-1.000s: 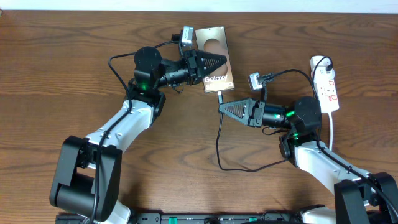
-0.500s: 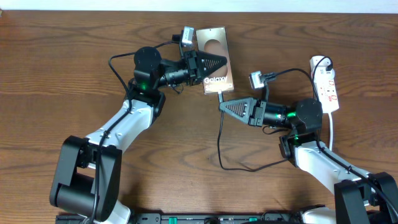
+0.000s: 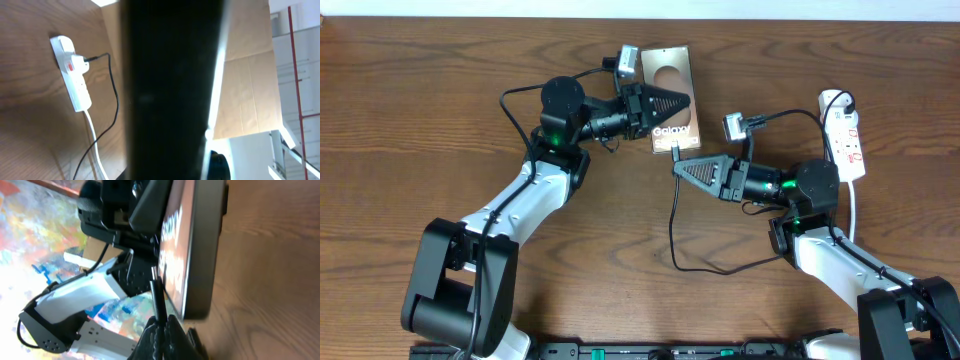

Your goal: Plug charger to phone and switch on socket

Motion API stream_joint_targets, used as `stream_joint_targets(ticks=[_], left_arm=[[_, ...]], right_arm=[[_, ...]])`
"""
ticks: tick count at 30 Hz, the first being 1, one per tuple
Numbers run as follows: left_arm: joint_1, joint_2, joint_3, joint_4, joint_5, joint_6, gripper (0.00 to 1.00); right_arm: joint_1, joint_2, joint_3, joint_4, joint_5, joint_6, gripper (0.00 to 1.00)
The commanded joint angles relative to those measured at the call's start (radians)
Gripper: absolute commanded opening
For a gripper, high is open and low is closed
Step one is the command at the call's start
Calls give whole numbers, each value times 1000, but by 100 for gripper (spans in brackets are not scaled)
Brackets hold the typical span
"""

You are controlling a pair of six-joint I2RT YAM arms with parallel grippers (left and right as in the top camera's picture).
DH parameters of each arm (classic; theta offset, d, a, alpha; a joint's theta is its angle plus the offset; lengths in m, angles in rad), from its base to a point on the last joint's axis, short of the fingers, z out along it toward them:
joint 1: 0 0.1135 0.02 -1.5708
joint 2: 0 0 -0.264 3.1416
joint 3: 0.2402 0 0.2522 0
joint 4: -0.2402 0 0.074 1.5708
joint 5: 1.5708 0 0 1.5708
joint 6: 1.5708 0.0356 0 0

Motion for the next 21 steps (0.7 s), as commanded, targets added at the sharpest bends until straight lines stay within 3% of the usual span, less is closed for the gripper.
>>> stream_joint_targets(ticks=[1, 21], left_arm=[[4, -11, 19, 16, -34, -13, 7], [31, -11, 19, 16, -6, -35, 7]], right_arm=[[-4, -1, 2, -16, -36, 8, 1], [-5, -1, 2, -17, 5, 9, 1]])
